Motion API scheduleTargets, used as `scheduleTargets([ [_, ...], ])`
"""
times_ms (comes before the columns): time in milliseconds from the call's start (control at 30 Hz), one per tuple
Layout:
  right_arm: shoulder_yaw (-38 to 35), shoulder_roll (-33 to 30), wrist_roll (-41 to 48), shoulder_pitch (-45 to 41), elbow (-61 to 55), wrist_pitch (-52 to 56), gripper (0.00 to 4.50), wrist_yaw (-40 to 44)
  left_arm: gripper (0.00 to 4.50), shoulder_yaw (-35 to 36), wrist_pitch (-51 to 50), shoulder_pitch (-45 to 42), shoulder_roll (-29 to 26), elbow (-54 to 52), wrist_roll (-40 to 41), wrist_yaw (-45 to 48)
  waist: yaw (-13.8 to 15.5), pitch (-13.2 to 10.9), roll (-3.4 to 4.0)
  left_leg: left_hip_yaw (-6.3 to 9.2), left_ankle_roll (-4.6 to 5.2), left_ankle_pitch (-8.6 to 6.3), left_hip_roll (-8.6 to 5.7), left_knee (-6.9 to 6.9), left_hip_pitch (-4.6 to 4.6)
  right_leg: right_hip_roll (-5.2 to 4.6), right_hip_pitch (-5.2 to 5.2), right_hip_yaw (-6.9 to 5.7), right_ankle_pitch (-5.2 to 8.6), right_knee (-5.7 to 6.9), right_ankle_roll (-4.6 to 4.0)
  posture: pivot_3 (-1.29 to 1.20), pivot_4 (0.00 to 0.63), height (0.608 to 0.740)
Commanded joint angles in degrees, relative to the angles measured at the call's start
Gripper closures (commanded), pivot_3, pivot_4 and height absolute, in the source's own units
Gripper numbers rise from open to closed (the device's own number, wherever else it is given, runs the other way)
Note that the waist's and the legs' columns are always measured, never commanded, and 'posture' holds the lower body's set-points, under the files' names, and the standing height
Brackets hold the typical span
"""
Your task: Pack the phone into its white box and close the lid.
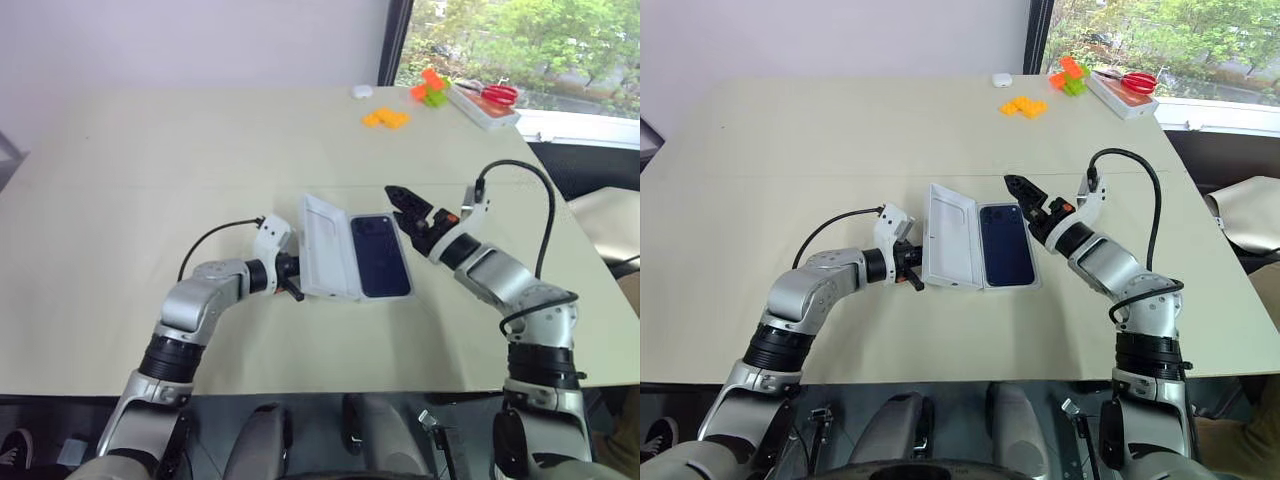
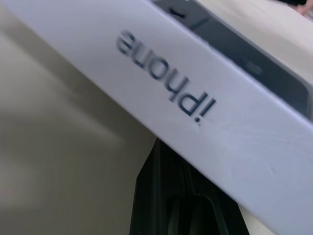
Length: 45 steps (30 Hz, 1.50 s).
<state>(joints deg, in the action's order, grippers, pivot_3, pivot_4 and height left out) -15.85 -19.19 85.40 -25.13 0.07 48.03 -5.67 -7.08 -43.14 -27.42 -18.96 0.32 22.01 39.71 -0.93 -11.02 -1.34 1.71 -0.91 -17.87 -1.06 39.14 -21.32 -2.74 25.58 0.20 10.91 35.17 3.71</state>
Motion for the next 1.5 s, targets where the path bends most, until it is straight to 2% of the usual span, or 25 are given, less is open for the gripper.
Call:
scheduleTargets([
  [33,-0.3,-2.2,-4.8,-2.5,-1.1,-0.9,0.05,5.5,4.5,2.7,0.3,-1.8,0.0,-1.8,1.6,-0.1,0.1,0.0,0.02,0.0,0.0,0.0,0.0,0.0,0.0,0.0,0.0,0.0,0.0,0.0,0.0,0.0,0.15,0.74],
  [167,3.9,-10.0,-19.3,-3.4,2.1,-4.0,0.05,18.2,4.5,1.5,0.8,-3.4,1.8,-1.5,1.0,-0.7,0.4,0.0,0.03,-0.01,0.0,0.0,-0.08,0.06,-0.01,-0.04,-0.03,-0.01,-0.01,-0.02,0.02,0.0,0.15,0.74],
  [233,9.7,-16.5,-32.8,-2.9,4.3,-12.8,0.05,28.4,4.5,-0.2,1.6,-4.0,3.0,-1.5,0.2,-0.5,0.4,0.0,0.03,-0.01,0.02,-0.01,-0.11,0.06,-0.02,-0.06,-0.07,-0.02,-0.01,-0.1,0.04,0.0,0.15,0.74],
  [333,14.4,-22.7,-44.5,-1.5,6.7,-23.9,0.05,43.1,4.5,-2.7,2.8,-5.4,5.7,-0.1,-0.8,-0.1,0.4,0.0,0.03,-0.1,0.18,-0.1,-0.2,0.06,-0.05,-0.1,-0.09,-0.02,0.03,-0.2,0.12,0.0,0.15,0.74],
  [467,15.8,-25.9,-52.1,-0.6,9.7,-33.0,0.05,55.3,4.5,-5.3,4.3,-6.3,8.1,1.8,-2.0,0.3,0.1,0.0,0.04,-0.09,0.34,-0.2,-0.17,0.05,-0.01,-0.09,-0.09,0.02,0.06,-0.2,0.18,0.0,0.15,0.74],
  [600,16.8,-27.7,-60.7,-1.4,14.5,-41.3,0.05,60.8,4.5,-7.0,6.3,-6.6,10.3,4.4,-3.4,0.1,0.3,0.0,0.04,-0.09,0.34,-0.2,-0.14,0.05,0.06,-0.04,-0.1,0.05,0.06,-0.13,0.17,0.0,0.15,0.74],
  [767,17.6,-26.4,-64.8,0.5,12.9,-44.3,0.05,63.8,4.5,-5.8,5.1,-5.6,9.9,2.2,-2.5,0.5,0.3,0.0,0.04,-0.07,0.32,-0.19,-0.14,0.07,0.17,-0.02,-0.18,0.06,0.04,-0.08,0.14,0.0,0.15,0.74],
  [900,16.9,-24.9,-67.3,-1.0,15.1,-45.9,0.05,63.5,4.5,-3.3,3.0,-4.6,8.5,-0.5,-0.6,0.4,0.1,0.0,0.05,-0.09,0.31,-0.18,-0.12,0.07,0.18,-0.03,-0.17,0.11,0.04,-0.07,0.14,0.0,0.15,0.74],
  [1100,16.3,-23.5,-67.7,-2.7,17.0,-44.3,0.05,64.4,4.5,4.5,-1.8,-6.7,6.4,-4.1,4.2,-2.2,0.3,0.0,0.06,-0.08,0.26,-0.16,-0.13,0.08,0.18,-0.06,-0.16,0.12,0.03,-0.05,0.13,0.0,0.15,0.74],
  [1167,15.6,-23.2,-67.4,-3.4,17.8,-43.0,0.56,64.0,4.5,7.0,-3.4,-7.7,5.7,-4.8,5.8,-3.1,0.3,0.0,0.06,-0.07,0.26,-0.16,-0.13,0.08,0.17,-0.06,-0.17,0.11,0.03,-0.05,0.13,0.0,0.15,0.74],
  [1233,16.0,-23.4,-69.1,-3.7,18.6,-44.5,1.34,64.0,4.5,8.9,-4.6,-8.4,4.4,-5.2,6.9,-3.2,0.3,0.0,0.06,-0.07,0.26,-0.15,-0.14,0.08,0.16,-0.07,-0.17,0.11,0.03,-0.05,0.13,0.0,0.15,0.74],
  [1433,16.6,-22.6,-72.7,-4.4,21.2,-47.7,4.48,63.1,4.5,5.6,-1.2,-4.7,-1.2,-1.2,1.6,-2.3,0.2,0.0,0.07,-0.1,0.25,-0.16,-0.18,0.07,0.19,-0.1,-0.17,0.13,0.03,-0.06,0.13,0.0,0.15,0.74],
  [1500,16.4,-22.3,-72.8,-4.3,20.6,-47.7,4.48,63.2,4.5,4.5,-0.4,-3.3,-2.4,-0.5,0.6,-1.6,0.2,0.0,0.07,-0.1,0.25,-0.15,-0.17,0.07,0.19,-0.09,-0.16,0.13,0.03,-0.05,0.13,0.0,0.15,0.74],
])
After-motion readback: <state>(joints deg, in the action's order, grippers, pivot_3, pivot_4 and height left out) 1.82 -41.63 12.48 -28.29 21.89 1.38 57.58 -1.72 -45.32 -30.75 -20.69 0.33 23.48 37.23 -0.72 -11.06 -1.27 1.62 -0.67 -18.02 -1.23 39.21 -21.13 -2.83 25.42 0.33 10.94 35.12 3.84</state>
